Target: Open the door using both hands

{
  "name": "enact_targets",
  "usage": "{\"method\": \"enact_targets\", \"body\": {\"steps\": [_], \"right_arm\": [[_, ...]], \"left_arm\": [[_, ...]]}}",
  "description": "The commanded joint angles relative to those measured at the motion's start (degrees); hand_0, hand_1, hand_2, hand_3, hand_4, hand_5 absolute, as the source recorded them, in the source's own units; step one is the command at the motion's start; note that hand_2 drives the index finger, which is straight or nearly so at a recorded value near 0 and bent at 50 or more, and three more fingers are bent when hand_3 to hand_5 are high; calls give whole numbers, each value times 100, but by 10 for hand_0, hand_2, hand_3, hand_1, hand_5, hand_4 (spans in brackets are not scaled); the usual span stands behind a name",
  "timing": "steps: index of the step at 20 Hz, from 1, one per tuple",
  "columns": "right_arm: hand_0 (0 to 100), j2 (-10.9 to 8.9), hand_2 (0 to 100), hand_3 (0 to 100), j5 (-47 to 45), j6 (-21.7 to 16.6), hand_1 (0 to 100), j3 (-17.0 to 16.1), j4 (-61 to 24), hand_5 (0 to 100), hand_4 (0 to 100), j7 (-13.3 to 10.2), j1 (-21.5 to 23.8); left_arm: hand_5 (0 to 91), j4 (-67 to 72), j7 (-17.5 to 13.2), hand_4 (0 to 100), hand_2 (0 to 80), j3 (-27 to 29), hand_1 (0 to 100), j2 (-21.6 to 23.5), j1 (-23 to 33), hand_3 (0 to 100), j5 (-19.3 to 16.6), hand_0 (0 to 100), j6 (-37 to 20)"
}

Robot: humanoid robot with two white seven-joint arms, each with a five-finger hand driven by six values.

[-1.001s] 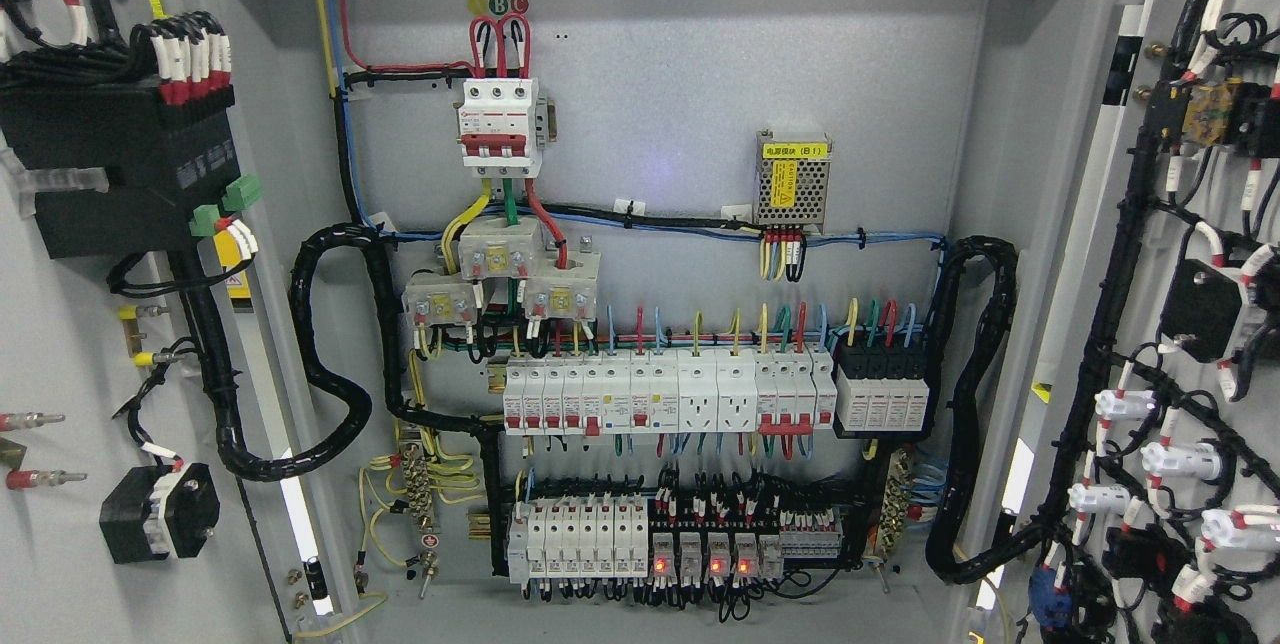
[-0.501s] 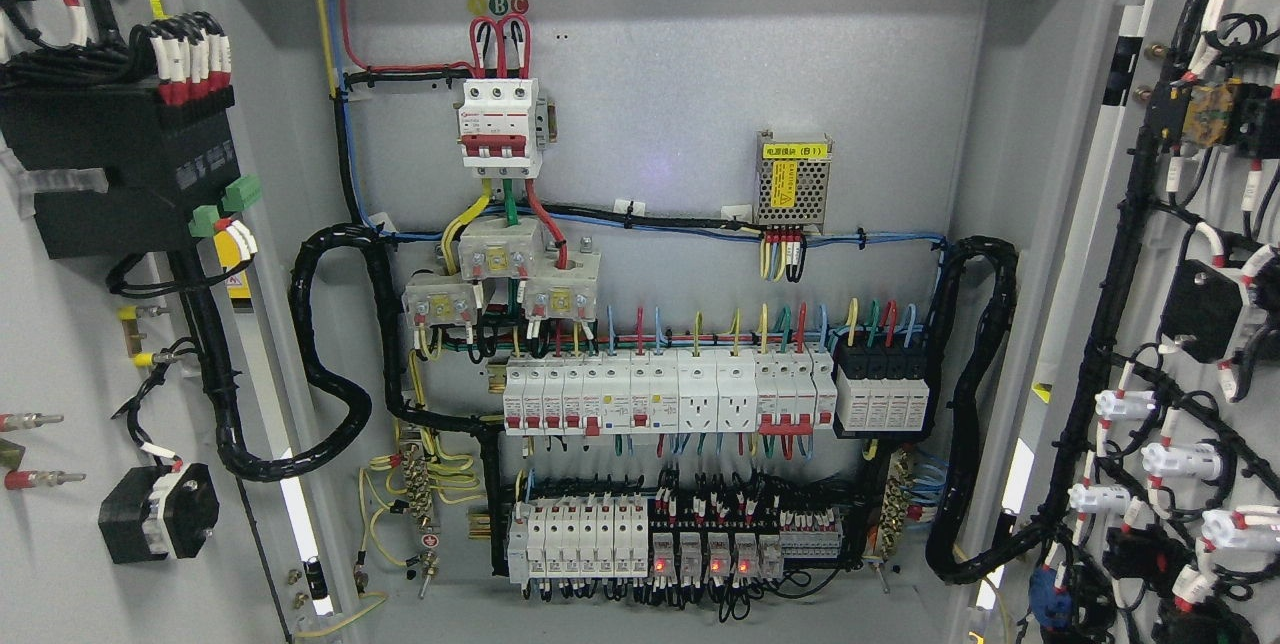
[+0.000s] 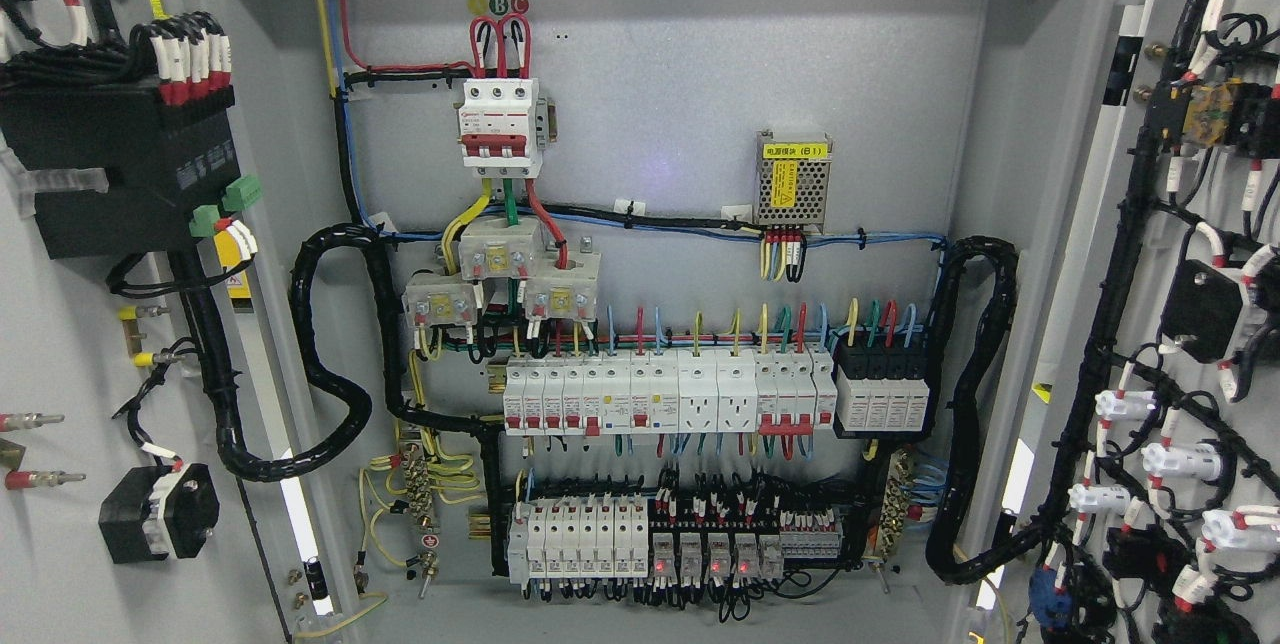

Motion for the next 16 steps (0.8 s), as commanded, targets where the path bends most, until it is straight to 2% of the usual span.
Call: {"method": "enact_targets", "body": {"steps": [1,8,12,16], "right_arm": [[0,36,40,0,96,-58,500,-58,-84,0,0,-95,-67],[0,54,40,0,96,-199,500,-110,-84,0,0,-104,-68],[0,221,40,0,96,-199,500,-154,-75,0,0,-95,-76],[0,282,40,0,96,-312,500,-277,-84,0,0,-95,-76]], "left_arm": [[0,-804,-3,0,0,925,556,26,177,0,26,120,-1],[0,-795,-3,0,0,1294,556,-35,431,0,255,120,-1],[0,-778,-3,0,0,1540,556,-219,686,0,431,120,-1],[0,-725,-3,0,0,1760,556,-282,678,0,536,120,60]]}}
